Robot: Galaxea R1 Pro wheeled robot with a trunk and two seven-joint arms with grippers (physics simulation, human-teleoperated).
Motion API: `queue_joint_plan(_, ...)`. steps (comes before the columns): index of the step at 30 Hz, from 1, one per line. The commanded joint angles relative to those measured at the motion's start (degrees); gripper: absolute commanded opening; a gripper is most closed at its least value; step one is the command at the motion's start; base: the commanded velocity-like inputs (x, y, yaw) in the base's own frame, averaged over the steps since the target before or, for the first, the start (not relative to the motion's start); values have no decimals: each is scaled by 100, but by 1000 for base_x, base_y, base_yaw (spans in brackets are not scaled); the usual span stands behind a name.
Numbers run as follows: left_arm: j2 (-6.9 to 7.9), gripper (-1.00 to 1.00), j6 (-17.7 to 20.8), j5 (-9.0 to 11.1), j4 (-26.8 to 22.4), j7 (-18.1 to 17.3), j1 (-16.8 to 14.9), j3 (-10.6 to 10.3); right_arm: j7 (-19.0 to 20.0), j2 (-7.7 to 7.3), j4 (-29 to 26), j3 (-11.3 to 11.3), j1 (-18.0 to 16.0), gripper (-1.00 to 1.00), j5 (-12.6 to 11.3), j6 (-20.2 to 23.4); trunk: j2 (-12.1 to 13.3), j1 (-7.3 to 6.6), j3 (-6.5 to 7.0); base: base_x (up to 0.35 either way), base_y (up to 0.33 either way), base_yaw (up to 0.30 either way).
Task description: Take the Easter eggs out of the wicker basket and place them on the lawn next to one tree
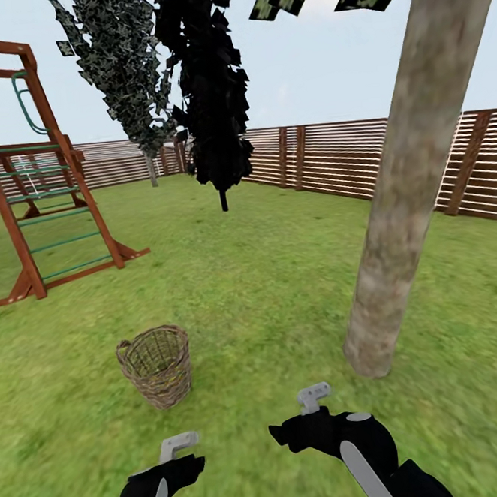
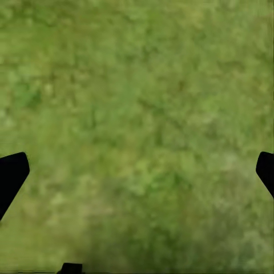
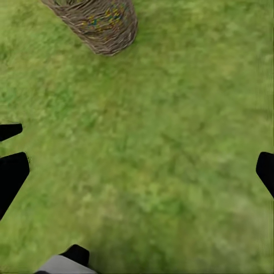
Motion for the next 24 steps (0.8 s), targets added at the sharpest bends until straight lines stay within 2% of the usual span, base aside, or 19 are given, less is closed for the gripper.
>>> queue_joint_plan(1, -6, 100, 46, 11, -8, -7, -4, 20, -59, -5, -8, 11, -5, 100, -62, 13, 37, -22, 6, 0, 0, 242)
queue_joint_plan(4, -6, 100, 324, 18, -29, -11, -4, 17, -50, -7, -8, 11, -5, 100, -61, 8, 157, -88, 45, 0, 0, 242)
queue_joint_plan(5, -5, 100, 608, 28, -60, -12, -4, 14, -46, -8, -8, 10, -5, 100, -62, 6, 197, -110, 58, 0, 0, 242)
queue_joint_plan(7, -4, 100, 928, 35, -114, -12, -8, 14, -40, -8, -8, 9, -5, 100, -64, 2, 277, -154, 84, 0, 0, 242)
queue_joint_plan(8, -5, 100, 1237, 39, -230, -11, -27, 16, -37, -9, -6, 8, -5, 100, -66, 0, 317, -176, 96, 0, 0, 242)
queue_joint_plan(10, -5, 100, 1540, 29, -417, -4, -54, 16, -34, -9, -7, 8, -3, 100, -65, -4, 398, -220, 122, 0, 0, 242)
queue_joint_plan(12, -6, 100, 2212, -2, -837, 12, -215, 7, -32, -9, -8, 6, -3, 100, -62, -14, 478, -264, 148, 0, 0, 242)
queue_joint_plan(13, -4, 100, 2362, -15, -909, 16, -316, 3, -31, -9, -8, 4, -2, 100, -62, -15, 518, -286, 161, 0, 0, 242)
queue_joint_plan(14, 0, 100, 2482, -27, -955, 19, -447, -2, -31, -9, -6, 5, -2, 100, -61, -18, 558, -308, 174, 0, 0, 242)
queue_joint_plan(15, 9, 100, 2655, -45, -940, 25, -766, -10, -32, -9, -3, 6, -3, 100, -60, -22, 598, -330, 187, 0, 0, 242)
queue_joint_plan(16, 15, 100, 2717, -52, -875, 33, -944, -12, -34, -9, -3, 6, -2, 100, -60, -24, 638, -352, 199, 0, 0, 242)
queue_joint_plan(17, 30, 100, 2792, -61, -626, 76, -1311, -19, -36, -9, -1, 6, -3, 100, -60, -29, 678, -374, 212, 0, 0, 242)
queue_joint_plan(19, 53, 100, 2792, -63, -231, 162, -1694, -22, -37, -9, -1, 7, -4, 100, -59, -32, 759, -417, 238, 0, 0, 242)
queue_joint_plan(20, 73, 100, 2792, -57, 250, 263, -2087, -22, -39, -9, -3, 7, -3, 100, -59, -35, 799, -439, 251, 0, 0, 242)
queue_joint_plan(21, 80, 100, 2792, -54, 495, 311, -2282, -22, -41, -9, -4, 7, -3, 100, -59, -35, 839, -461, 264, 0, 0, 242)
queue_joint_plan(22, 90, 100, 2788, -50, 944, 386, -2642, -24, -43, -11, -5, 2, -3, 100, -57, -38, 879, -483, 277, 0, 0, 242)
queue_joint_plan(24, 96, 100, 2723, -47, 1282, 435, -2933, -27, -45, -13, -5, -9, -4, 100, -55, -41, 959, -527, 303, 0, 0, 242)
